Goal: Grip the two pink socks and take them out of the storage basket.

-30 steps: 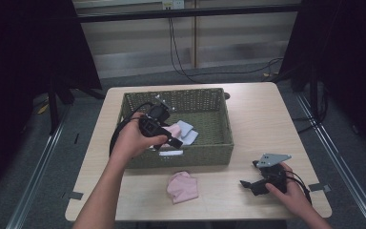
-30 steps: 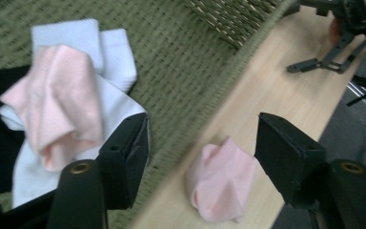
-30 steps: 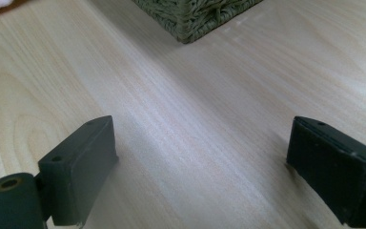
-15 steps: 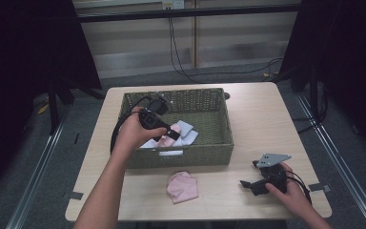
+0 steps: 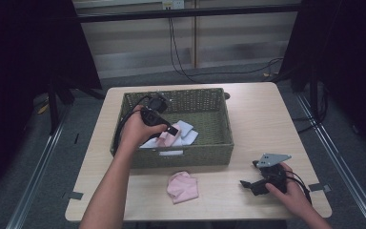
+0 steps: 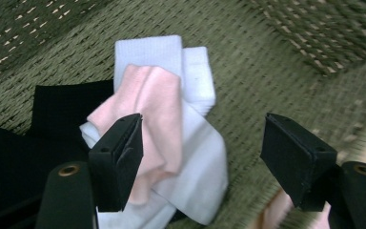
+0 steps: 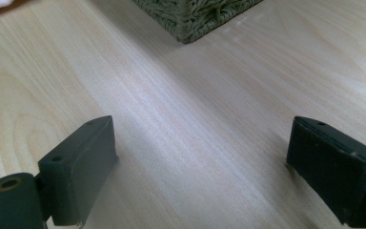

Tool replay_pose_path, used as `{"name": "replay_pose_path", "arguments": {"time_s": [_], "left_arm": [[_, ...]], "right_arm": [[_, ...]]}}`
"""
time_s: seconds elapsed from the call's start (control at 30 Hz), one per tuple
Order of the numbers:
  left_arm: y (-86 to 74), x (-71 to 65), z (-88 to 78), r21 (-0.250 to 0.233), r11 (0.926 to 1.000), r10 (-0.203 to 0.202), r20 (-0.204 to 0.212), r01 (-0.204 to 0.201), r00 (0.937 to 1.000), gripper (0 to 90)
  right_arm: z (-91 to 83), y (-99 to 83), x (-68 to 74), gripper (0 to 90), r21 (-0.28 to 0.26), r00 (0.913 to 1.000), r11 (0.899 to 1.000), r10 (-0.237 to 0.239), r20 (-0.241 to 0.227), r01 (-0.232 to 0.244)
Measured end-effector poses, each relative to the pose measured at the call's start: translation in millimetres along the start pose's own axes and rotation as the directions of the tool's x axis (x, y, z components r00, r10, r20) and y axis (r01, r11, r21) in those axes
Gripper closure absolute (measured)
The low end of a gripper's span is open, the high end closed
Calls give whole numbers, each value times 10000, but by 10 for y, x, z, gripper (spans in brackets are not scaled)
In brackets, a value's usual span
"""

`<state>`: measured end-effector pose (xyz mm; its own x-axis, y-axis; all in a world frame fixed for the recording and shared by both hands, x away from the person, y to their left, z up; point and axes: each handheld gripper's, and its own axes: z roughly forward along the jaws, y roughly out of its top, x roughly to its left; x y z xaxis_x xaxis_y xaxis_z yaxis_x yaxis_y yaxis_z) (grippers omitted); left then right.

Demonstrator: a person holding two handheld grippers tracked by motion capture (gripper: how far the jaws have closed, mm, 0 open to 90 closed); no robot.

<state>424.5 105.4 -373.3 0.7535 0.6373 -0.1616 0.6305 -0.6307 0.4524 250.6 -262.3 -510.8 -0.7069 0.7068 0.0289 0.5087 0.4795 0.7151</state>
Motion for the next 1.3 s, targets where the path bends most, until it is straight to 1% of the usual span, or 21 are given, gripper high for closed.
{"name": "replay_pose_path", "arguments": {"time_s": [0.07,0.13,0.17,0.27,0.33,0.43,0.47,0.57,0.67,0.73,0.8,0.83,0.9,0.93,0.97,1.07,1.1,1.13,1.2,1.23,1.3], "left_arm": [[2,38,55,74,9999,-76,-151,77,9999,298],[7,83,112,178,9998,-129,-203,132,9997,294],[8,101,137,148,9996,-224,-289,228,9993,294],[13,159,208,68,9994,-323,-281,325,9991,293],[9,212,243,120,9991,-403,-253,406,9989,300],[-22,307,305,298,9971,-699,-244,706,9973,307],[-47,349,347,474,9962,-727,-214,736,9971,321],[-74,383,389,544,9952,-806,-122,811,9967,343],[-97,402,450,863,9925,-864,-14,862,9963,380],[-103,403,482,1232,9897,-731,-16,728,9973,455],[-101,399,521,1657,9833,-755,-75,757,9971,515],[-98,392,534,1781,9818,-671,-13,663,9977,570],[-87,380,539,2057,9754,-776,-136,787,9969,704],[-81,380,531,2132,9731,-881,-28,867,9961,758],[-78,376,521,2108,9729,-977,13,952,9952,781],[-69,362,441,2152,9705,-1121,55,1083,9937,804],[-65,352,404,2171,9705,-1085,65,1045,9941,805],[-57,342,356,2158,9714,-1027,52,992,9947,805],[-41,332,256,1953,9757,-1078,339,991,9936,806],[-31,326,205,1844,9770,-1165,403,1072,9924,805],[-9,309,112,1811,9778,-1157,473,1054,9922,806]], "right_arm": [[0,0,0,87,0,10000,10000,1,-3,-1],[1,0,-1,88,-6,10000,10000,-7,-3,7],[1,0,1,88,-20,10000,10000,19,1,-19],[1,0,2,87,-14,10000,10000,28,3,-28],[1,1,1,87,-20,10000,10000,18,0,-18],[1,0,1,87,-18,10000,10000,19,1,-19],[0,0,2,87,-7,10000,10000,35,7,-35],[1,0,2,88,-19,10000,10000,10,-11,-10],[1,0,2,87,-18,10000,10000,10,-15,-10],[1,0,2,87,-17,10000,10000,9,-15,-9],[1,0,2,88,-18,10000,10000,8,-16,-8],[0,0,2,88,-17,10000,10000,6,-16,-6],[0,-1,2,88,-20,10000,10000,0,-18,0],[0,-2,2,88,-21,10000,10000,-6,-14,6],[-3,-2,5,88,-1,10000,10000,27,-9,-27],[-3,-2,4,88,-4,10000,10000,16,-11,-16],[-3,-2,5,87,-3,10000,10000,23,-10,-23],[-3,-2,4,87,-5,10000,10000,14,-12,-14],[-2,-2,4,87,-11,10000,10000,5,-9,-5],[-3,-2,4,87,-7,10000,10000,14,-11,-14],[-1,-2,3,87,-14,10000,10000,-1,-18,1]]}}
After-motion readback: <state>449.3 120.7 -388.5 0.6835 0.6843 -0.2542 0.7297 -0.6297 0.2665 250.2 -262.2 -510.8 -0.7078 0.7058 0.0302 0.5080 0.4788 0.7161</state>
